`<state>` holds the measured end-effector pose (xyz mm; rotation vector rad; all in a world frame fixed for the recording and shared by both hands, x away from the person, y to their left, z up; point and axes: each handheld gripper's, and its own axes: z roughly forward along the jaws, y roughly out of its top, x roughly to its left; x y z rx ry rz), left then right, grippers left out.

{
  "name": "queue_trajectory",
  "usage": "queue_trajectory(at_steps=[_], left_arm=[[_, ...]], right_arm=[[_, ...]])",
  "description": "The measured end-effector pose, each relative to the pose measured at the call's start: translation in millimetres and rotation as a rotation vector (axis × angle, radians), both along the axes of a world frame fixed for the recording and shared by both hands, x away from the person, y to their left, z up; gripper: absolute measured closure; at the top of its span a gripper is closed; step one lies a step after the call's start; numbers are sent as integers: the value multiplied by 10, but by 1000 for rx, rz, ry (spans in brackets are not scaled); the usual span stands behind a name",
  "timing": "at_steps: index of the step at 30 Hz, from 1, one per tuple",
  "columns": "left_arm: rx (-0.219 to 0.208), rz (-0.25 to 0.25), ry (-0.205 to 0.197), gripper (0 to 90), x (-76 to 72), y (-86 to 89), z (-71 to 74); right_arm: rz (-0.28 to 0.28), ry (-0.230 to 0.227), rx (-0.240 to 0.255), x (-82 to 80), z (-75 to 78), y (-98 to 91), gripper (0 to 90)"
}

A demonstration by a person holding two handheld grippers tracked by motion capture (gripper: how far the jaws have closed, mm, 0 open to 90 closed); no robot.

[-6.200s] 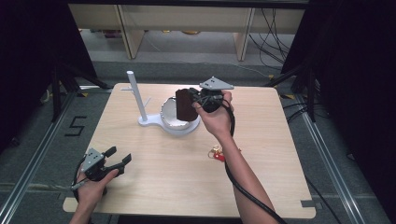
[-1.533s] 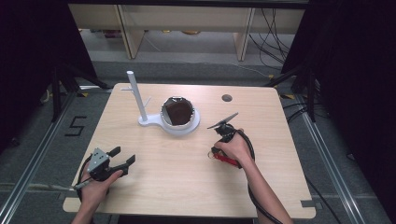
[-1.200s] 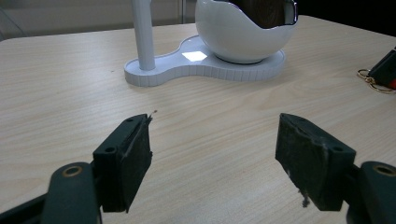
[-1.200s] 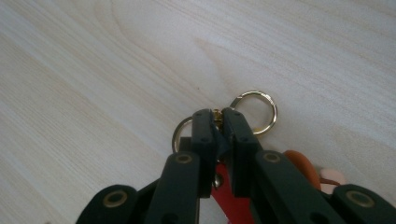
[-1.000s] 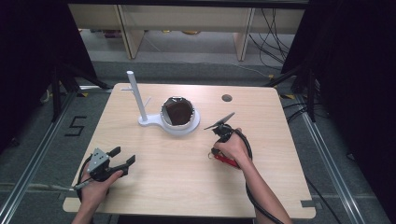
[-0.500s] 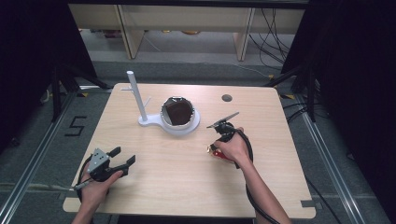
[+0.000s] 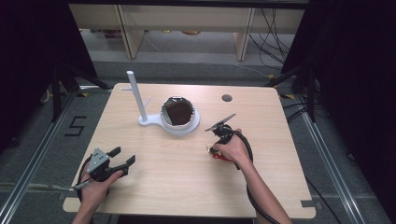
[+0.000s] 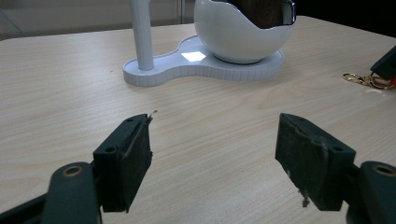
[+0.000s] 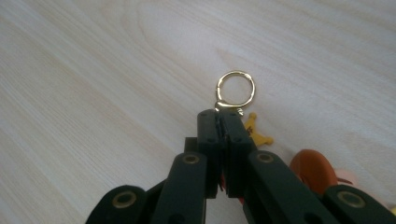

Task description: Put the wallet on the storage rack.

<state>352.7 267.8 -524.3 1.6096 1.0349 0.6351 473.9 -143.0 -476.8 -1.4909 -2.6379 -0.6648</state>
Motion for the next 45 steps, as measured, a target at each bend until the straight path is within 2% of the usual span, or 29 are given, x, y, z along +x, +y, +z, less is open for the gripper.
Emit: queue_trajectory(at_steps=[1,3,4,5,6,8,10,11,14,15,16,17,18,19,20,21,22,23,25,26,27,28,29,31,32,35,36,41,45], left_arm=[[-1,-1,0,258,1,0,-1],[1,-2,0,258,0,0,0],[6,2,3,258,-2,0,2],[6,2,3,258,-2,0,2],[9,0,1,258,-2,1,3],[13,-2,2,259,-9,-7,4],[14,-15,1,265,-11,-21,1],[14,-15,1,269,-11,-21,1],[-2,-40,4,284,-24,-67,25],[-9,-55,0,294,-29,-95,48],[-33,-103,-2,326,-32,-167,120],[-33,-103,-2,344,-32,-167,120],[-52,-158,-13,358,-32,-264,215],[-52,-158,-13,369,-32,-264,215],[-51,-195,-22,369,-25,-333,286],[-65,-219,-28,386,-16,-383,326],[-79,-280,-41,394,11,-509,450],[-79,-280,-41,401,11,-509,450],[-93,-350,-60,406,58,-661,588],[-66,-390,-71,412,90,-765,704],[-66,-390,-71,413,90,-765,704],[-60,-418,-76,413,114,-827,761],[-50,-445,-77,413,142,-884,812],[-44,-496,-72,414,202,-992,889],[-47,-521,-70,414,239,-1042,912],[-46,-568,-48,413,339,-1160,951],[-42,-587,-45,413,404,-1216,963],[-62,-619,-37,411,496,-1290,981],[-55,-644,-25,408,566,-1355,968]], right_arm=[[10,2,13,2,-11,1,886],[-3,0,-9,-6,-20,21,893],[14,-27,-20,-1,-14,16,896],[14,-27,-20,-1,-14,16,896],[5,-25,-18,-13,8,20,897],[-4,-75,-6,-38,88,20,898],[-49,-91,15,-85,178,24,898],[-49,-91,15,-85,178,24,898],[-58,-176,78,-143,311,-1,898],[-35,-222,111,-160,345,-26,898],[-38,-262,140,-208,429,-36,897],[-38,-262,140,-208,429,-36,897],[-53,-293,160,-270,521,-20,898],[-53,-293,160,-270,521,-20,898],[-54,-307,168,-286,547,-10,898],[-15,-372,210,-308,606,-2,897],[-11,-387,220,-331,641,13,897],[-11,-387,220,-331,641,13,897],[20,-427,268,-361,701,43,898],[40,-437,304,-404,771,81,897],[59,-455,313,-414,801,95,898],[59,-455,313,-414,801,95,898],[79,-478,308,-423,830,106,898],[78,-454,361,-458,877,165,898],[108,-456,375,-473,922,195,898],[123,-453,388,-487,945,227,898],[136,-424,411,-503,967,258,898],[182,-429,441,-504,989,282,898],[210,-387,482,-541,1034,338,898]])
